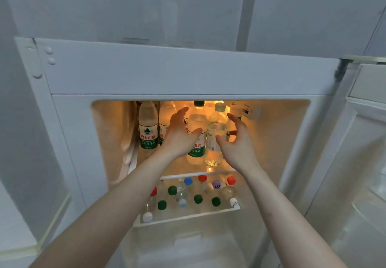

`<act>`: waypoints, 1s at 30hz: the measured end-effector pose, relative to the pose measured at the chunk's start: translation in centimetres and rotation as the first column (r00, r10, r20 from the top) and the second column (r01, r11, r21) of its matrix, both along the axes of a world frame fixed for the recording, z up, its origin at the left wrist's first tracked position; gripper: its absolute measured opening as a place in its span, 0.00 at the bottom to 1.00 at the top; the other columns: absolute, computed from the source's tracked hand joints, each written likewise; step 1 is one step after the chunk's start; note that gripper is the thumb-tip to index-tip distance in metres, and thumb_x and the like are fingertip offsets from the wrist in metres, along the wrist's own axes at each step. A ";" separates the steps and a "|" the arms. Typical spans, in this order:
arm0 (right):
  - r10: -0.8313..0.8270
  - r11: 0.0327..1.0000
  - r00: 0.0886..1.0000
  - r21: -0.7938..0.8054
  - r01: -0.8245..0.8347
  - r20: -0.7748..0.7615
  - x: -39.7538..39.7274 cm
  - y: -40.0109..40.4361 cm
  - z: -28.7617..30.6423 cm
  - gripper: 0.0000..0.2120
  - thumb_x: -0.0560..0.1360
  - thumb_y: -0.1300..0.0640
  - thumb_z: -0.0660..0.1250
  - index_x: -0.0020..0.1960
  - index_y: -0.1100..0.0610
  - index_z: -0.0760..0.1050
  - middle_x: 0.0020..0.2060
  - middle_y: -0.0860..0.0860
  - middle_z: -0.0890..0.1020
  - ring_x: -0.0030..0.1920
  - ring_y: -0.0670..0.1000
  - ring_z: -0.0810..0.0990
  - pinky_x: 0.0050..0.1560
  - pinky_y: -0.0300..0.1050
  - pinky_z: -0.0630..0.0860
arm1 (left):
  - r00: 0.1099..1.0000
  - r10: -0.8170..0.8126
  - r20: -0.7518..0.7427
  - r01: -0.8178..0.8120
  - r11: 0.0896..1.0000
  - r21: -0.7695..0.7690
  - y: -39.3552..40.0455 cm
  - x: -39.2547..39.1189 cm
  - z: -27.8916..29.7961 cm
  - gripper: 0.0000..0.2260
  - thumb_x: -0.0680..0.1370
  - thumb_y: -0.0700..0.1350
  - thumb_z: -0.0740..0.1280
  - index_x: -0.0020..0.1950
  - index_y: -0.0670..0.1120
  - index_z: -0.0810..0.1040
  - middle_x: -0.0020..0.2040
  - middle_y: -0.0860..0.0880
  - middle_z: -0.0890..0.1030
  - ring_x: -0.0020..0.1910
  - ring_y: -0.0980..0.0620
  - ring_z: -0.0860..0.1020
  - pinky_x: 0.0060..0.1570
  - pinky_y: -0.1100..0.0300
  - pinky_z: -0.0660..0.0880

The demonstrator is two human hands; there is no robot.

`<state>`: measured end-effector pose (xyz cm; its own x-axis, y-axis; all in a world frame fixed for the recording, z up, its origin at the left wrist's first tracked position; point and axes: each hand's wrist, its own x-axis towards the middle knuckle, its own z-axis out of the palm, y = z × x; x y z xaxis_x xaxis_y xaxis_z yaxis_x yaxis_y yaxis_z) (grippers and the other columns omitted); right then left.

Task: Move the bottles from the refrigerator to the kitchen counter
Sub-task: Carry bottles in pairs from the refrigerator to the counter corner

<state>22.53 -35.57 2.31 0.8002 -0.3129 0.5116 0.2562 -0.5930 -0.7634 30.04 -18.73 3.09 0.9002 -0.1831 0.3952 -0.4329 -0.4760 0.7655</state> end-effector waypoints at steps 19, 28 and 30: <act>-0.047 0.996 0.998 -0.080 0.050 0.042 5.1 -1.8 -0.1 0.24 0.75 0.48 0.74 0.70 0.47 0.75 0.68 0.46 0.77 0.58 0.55 0.81 0.58 0.51 0.78 | 1.000 0.002 0.016 -0.001 1.000 -0.025 -2.6 4.2 -0.7 0.25 0.79 0.55 0.71 0.73 0.54 0.67 0.68 0.52 0.76 0.66 0.50 0.75 0.61 0.54 0.72; 0.047 0.999 0.999 0.013 -0.047 0.005 2.1 -1.0 -0.8 0.28 0.73 0.43 0.77 0.68 0.44 0.69 0.63 0.43 0.79 0.61 0.46 0.78 0.57 0.43 0.76 | 0.996 -0.005 0.090 0.004 1.000 0.004 -1.3 1.9 -1.2 0.26 0.78 0.55 0.72 0.72 0.51 0.67 0.66 0.50 0.77 0.65 0.50 0.75 0.57 0.58 0.70; 0.066 0.997 0.998 0.040 -0.067 0.019 1.2 -0.4 -1.2 0.29 0.73 0.45 0.77 0.69 0.45 0.67 0.64 0.45 0.78 0.61 0.46 0.79 0.56 0.38 0.75 | 0.994 0.015 0.105 -0.016 1.000 0.014 -0.7 1.0 -1.4 0.28 0.77 0.55 0.72 0.73 0.50 0.67 0.66 0.48 0.76 0.64 0.49 0.75 0.56 0.58 0.69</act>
